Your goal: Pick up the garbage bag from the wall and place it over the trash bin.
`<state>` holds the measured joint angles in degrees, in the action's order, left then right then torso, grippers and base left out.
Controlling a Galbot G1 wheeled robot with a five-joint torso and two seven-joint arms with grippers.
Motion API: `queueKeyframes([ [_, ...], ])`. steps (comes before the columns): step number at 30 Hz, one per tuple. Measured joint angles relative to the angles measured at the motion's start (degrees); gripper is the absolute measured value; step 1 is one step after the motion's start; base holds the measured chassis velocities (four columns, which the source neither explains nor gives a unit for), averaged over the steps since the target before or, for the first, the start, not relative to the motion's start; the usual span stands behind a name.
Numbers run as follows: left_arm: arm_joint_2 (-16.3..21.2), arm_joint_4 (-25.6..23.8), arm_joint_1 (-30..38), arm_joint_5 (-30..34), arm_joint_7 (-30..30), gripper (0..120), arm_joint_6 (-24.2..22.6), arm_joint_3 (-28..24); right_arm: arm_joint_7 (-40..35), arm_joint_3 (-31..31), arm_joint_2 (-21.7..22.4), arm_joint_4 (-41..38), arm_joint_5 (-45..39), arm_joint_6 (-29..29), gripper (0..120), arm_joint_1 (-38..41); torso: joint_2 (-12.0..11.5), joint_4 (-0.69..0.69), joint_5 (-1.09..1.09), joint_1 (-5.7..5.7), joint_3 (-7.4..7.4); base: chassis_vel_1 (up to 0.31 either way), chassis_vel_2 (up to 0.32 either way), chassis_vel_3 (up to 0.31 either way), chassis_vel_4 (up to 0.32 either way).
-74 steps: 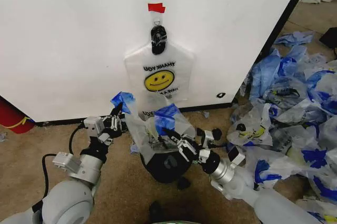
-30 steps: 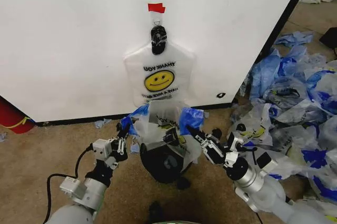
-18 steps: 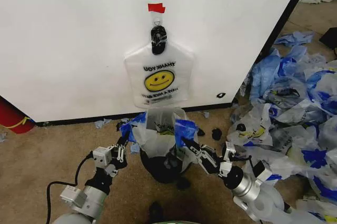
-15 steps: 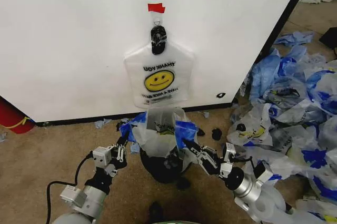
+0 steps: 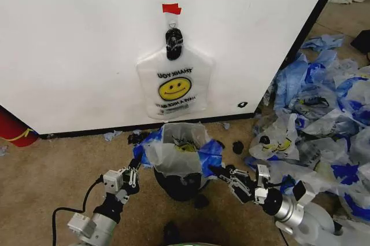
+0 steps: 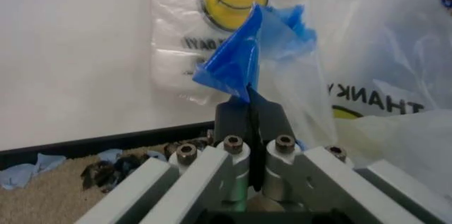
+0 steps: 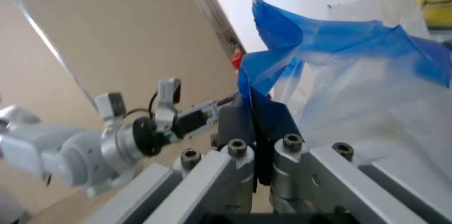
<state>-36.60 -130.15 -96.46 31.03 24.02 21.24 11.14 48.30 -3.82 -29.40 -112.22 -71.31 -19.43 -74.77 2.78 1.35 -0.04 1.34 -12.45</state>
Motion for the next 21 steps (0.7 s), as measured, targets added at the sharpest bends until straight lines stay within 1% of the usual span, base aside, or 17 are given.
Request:
queueKeyframes([
  [5, 0.7, 0.14, 0.02, -0.07, -0.02, 0, 0.05, -0.03, 4.31, -1.13, 3.61, 2.21, 1.34, 0.78, 0, 1.47, 0.0, -0.01, 0.0, 0.0, 0.0, 0.0, 0.0, 0.0, 0.0],
  [11, 0.77, 0.8, -0.54, -0.96, -0.23, 0, 0.04, -0.42, 7.46, -2.73, 5.91, 4.83, 2.06, 1.36, 0, 2.12, 0.0, 0.0, -0.01, 0.0, 0.0, 0.0, 0.0, 0.0, 0.0],
  [12, 0.45, 1.27, -1.22, -1.69, -0.51, 0, 0.23, -0.75, 8.59, -3.09, 6.58, 6.2, 2.47, 1.45, 0, 2.14, 0.0, 0.0, -0.02, 0.0, 0.0, 0.0, 0.0, 0.0, 0.0],
  [16, -0.41, 2.36, -2.22, -3.09, -1.12, 0, 0.59, -1.62, 10.34, -2.96, 7.02, 9.19, 3.47, 1.46, 0, 2.37, 0.0, -0.01, 0.0, 0.0, 0.0, 0.0, 0.0, 0.0, 0.0],
  [21, -0.96, 2.52, -2.47, -3.56, -1.19, 0, 0.61, -2.07, 10.7, -2.27, 6.55, 9.76, 3.93, 1.46, 0, 2.46, 0.0, 0.0, -0.01, 0.0, 0.0, 0.0, 0.0, 0.0, 0.0],
])
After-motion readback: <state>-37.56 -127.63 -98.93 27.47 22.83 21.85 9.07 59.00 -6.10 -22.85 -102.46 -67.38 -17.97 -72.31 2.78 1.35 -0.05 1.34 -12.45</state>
